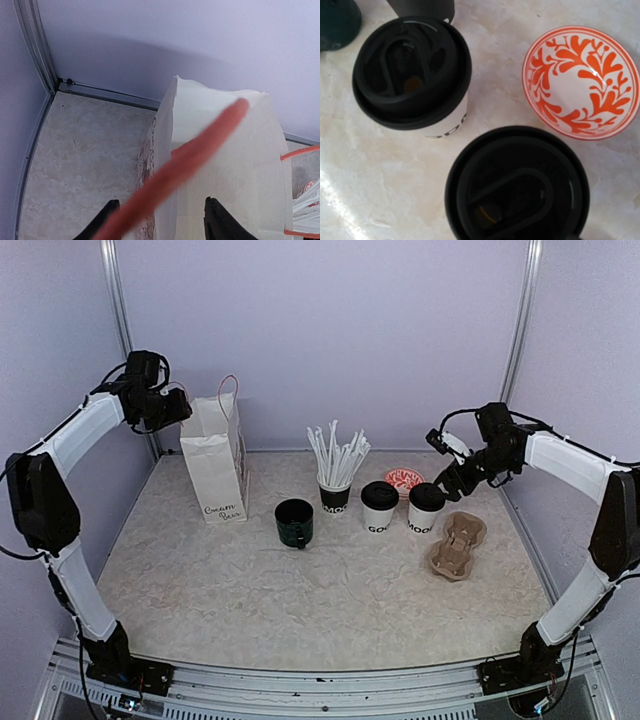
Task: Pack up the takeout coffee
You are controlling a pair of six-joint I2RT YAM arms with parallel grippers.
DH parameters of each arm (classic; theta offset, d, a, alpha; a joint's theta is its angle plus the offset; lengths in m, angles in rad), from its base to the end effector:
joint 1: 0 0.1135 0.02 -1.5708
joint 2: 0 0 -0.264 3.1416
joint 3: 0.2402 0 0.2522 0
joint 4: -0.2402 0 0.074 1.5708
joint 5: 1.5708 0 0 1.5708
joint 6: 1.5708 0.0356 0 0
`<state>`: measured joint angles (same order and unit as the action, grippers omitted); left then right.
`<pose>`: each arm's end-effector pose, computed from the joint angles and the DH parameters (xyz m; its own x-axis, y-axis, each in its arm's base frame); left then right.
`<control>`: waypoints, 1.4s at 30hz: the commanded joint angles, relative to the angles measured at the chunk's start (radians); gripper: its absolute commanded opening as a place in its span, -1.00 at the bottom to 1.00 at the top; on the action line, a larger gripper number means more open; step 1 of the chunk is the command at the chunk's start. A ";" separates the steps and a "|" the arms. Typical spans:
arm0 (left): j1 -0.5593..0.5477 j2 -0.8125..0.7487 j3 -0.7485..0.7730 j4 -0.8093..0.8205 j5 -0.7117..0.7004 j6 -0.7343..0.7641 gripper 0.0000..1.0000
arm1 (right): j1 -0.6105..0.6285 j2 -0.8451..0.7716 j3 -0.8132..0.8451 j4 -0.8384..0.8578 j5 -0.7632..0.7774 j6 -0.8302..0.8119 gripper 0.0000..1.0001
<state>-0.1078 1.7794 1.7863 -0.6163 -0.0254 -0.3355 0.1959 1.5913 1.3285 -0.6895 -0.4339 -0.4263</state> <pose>0.4068 -0.0431 0.3707 -0.5659 -0.2698 -0.7791 -0.1053 0.9609 -0.2563 0.3298 0.0807 0.2851 -0.5558 -0.4928 -0.6696 -0.7090 0.7016 0.0721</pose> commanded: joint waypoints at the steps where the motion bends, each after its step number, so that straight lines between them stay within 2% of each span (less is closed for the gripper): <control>1: 0.009 0.064 0.084 -0.037 0.065 0.019 -0.05 | -0.008 -0.029 -0.011 0.006 -0.014 0.001 0.46; 12: 0.011 0.106 0.148 -0.126 0.115 0.050 -0.88 | -0.009 -0.046 -0.008 -0.005 -0.011 0.001 0.45; 15: 0.011 0.064 0.147 -0.144 0.117 0.052 -1.00 | -0.009 -0.048 0.002 -0.017 -0.011 -0.001 0.45; 19: 0.010 -0.047 0.130 -0.165 0.130 0.067 -1.00 | -0.009 -0.058 0.008 -0.049 -0.006 -0.005 0.46; 22: 0.007 -0.157 0.108 -0.178 0.177 0.074 -1.00 | -0.009 -0.084 -0.022 -0.056 0.004 -0.010 0.55; 25: -0.016 -0.248 0.084 -0.187 0.218 0.102 -1.00 | -0.011 -0.116 -0.054 -0.061 0.029 -0.028 0.74; 27: -0.046 -0.319 0.070 -0.196 0.255 0.124 -1.00 | -0.017 -0.146 -0.083 -0.051 0.047 -0.031 0.96; 33: -0.172 -0.440 0.051 -0.246 0.332 0.159 -1.00 | -0.022 -0.227 -0.151 -0.074 0.022 -0.090 0.98; 34: -0.189 -0.457 0.040 -0.247 0.357 0.161 -1.00 | -0.023 -0.235 -0.168 -0.087 0.006 -0.118 0.94; 42: -0.390 -0.499 -0.033 -0.272 0.512 0.211 -1.00 | -0.003 -0.218 -0.315 -0.100 -0.011 -0.259 0.02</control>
<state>-0.4065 1.2751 1.7779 -0.8501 0.3855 -0.1757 0.1860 1.3602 1.0790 -0.7635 -0.4358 -0.6025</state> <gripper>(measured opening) 0.015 0.587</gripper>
